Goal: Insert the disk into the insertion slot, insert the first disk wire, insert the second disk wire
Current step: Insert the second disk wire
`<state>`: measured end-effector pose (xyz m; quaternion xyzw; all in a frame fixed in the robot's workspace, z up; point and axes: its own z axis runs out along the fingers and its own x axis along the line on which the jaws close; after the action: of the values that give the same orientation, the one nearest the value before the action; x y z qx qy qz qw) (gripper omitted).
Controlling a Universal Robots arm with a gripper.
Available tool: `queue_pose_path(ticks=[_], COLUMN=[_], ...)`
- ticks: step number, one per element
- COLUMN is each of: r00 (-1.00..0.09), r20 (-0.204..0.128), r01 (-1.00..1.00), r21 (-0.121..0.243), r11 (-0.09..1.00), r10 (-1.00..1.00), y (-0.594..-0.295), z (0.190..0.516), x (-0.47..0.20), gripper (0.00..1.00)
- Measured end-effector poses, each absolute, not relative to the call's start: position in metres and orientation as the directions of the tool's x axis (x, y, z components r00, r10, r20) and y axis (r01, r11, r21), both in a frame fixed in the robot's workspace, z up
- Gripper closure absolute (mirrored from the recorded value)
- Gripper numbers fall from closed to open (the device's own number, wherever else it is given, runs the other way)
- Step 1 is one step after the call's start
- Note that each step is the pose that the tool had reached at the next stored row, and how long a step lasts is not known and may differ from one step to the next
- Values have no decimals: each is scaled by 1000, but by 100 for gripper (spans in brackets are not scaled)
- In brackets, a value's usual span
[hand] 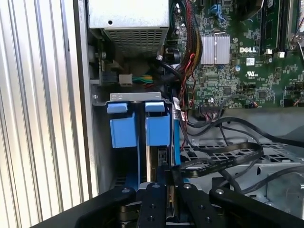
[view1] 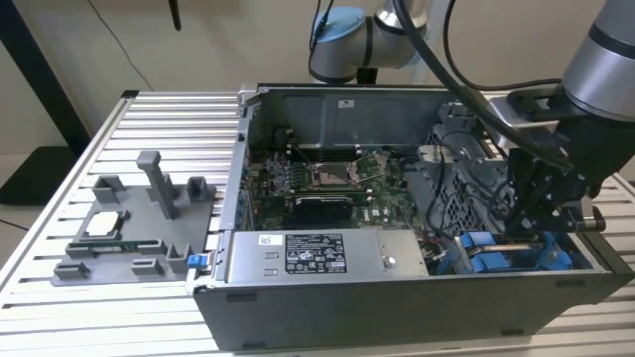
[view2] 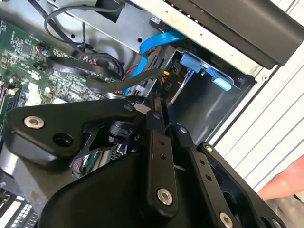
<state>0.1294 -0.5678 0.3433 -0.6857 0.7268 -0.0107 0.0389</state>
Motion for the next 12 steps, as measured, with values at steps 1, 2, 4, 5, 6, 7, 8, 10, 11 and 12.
queue_pose_path(ticks=[1, 2, 4, 5, 6, 7, 8, 10, 11, 12], r00=[-57, -58, -59, -59, -59, -59, -59, -59, -59, -59], r20=[-42, -42, -42, -42, -42, -42, -42, -42, -42, -42], r01=[-996, -996, -996, -996, -996, -996, -996, -996, -996, -996], r21=[-69, -69, -69, -69, -69, -69, -69, -69, -70, -70], r11=[60, 61, 61, 61, 62, 62, 62, 62, 62, 62], r10=[-997, -997, -997, -997, -997, -997, -997, -997, -997, -997], y=[-568, -568, -568, -568, -568, -568, -568, -568, -568, -568], z=[343, 343, 343, 343, 342, 342, 342, 342, 342, 341], x=[130, 130, 130, 130, 130, 130, 130, 130, 130, 130], gripper=[100, 100, 100, 100, 100, 100, 100, 100, 100, 100])
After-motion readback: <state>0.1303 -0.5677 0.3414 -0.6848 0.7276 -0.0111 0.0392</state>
